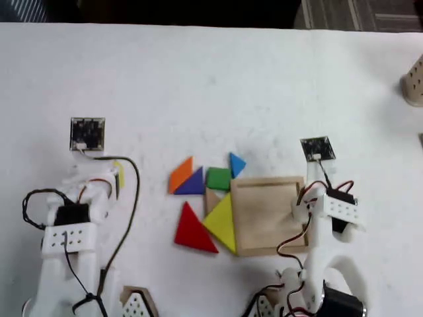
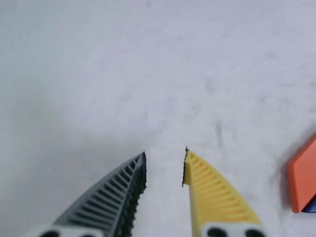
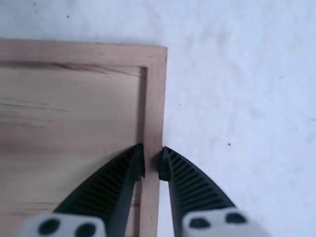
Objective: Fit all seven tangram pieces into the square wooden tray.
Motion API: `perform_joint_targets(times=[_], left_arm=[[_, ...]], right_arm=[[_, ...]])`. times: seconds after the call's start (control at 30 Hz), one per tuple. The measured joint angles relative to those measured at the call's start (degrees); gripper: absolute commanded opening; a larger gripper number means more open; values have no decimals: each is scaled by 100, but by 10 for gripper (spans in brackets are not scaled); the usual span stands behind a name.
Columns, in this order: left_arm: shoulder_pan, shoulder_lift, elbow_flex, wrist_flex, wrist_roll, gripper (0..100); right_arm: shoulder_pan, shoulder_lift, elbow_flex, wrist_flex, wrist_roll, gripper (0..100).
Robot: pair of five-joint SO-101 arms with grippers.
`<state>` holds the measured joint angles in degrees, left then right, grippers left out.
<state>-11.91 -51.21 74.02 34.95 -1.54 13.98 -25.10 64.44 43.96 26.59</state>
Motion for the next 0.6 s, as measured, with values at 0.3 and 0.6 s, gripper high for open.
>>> perform_joint_targets(times=[0.3,0.6], left_arm=[[1240,0,0,0,0,158],[3305,0,-114,1433,0,129]], right_arm=[[70,0,9,9,-229,209],[281,0,9,9,-255,89]])
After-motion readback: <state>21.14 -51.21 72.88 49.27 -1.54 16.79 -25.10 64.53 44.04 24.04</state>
